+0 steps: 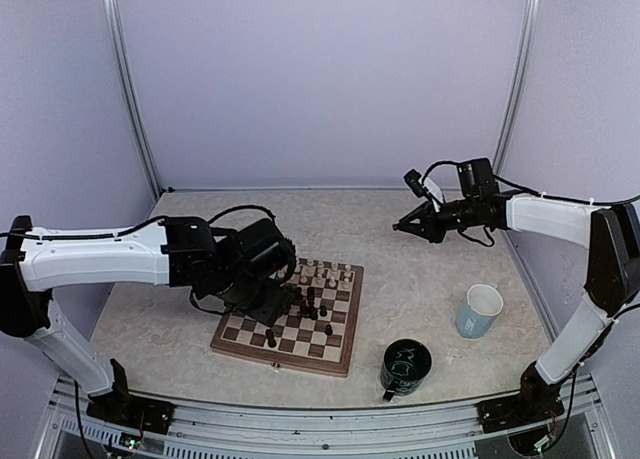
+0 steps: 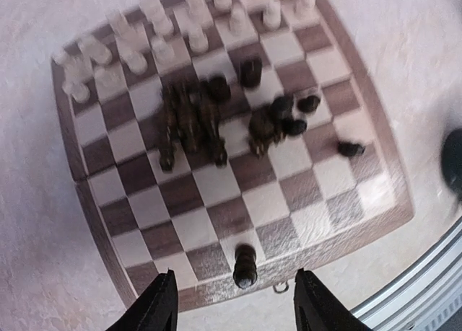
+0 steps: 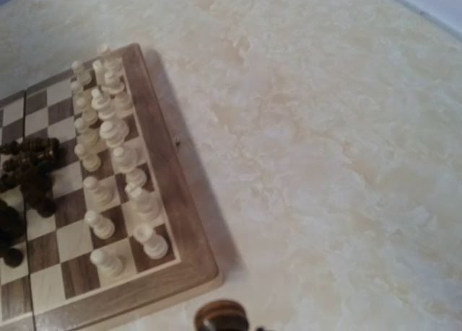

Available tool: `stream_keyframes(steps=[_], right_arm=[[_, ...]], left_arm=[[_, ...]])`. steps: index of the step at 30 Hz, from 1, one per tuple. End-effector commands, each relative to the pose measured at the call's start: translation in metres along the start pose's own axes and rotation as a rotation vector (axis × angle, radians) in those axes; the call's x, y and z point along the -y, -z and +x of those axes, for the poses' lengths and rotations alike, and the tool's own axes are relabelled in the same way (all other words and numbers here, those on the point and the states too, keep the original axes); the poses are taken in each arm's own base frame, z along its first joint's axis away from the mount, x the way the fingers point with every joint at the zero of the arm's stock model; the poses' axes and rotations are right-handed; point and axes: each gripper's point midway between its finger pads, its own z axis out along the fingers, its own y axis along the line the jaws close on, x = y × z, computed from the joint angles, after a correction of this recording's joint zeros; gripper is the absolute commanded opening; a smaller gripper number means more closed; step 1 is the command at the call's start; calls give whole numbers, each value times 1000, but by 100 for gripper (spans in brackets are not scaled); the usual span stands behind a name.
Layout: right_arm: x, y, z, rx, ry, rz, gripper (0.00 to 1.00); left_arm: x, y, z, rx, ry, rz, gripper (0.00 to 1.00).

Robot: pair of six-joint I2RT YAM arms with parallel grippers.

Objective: Set up the chess pieces on the board
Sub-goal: Place the queen at e8, then place the pawn on the chessboard.

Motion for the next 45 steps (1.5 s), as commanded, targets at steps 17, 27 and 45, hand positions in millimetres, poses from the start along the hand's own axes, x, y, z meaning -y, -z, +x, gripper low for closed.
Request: stream_keyframes(steps=[17,27,45], right_arm=[[-190,-64,41,-589,870,-252,0],[-202,-76,88,-828,939,-310,0],[-216,-95,116,-876,909,-309,4]], left_arm=[[-201,112,-232,825,410,-133,56],[-253,109,-193,867,516,-136,56],[-260,117,-191,882,538,-100,57]])
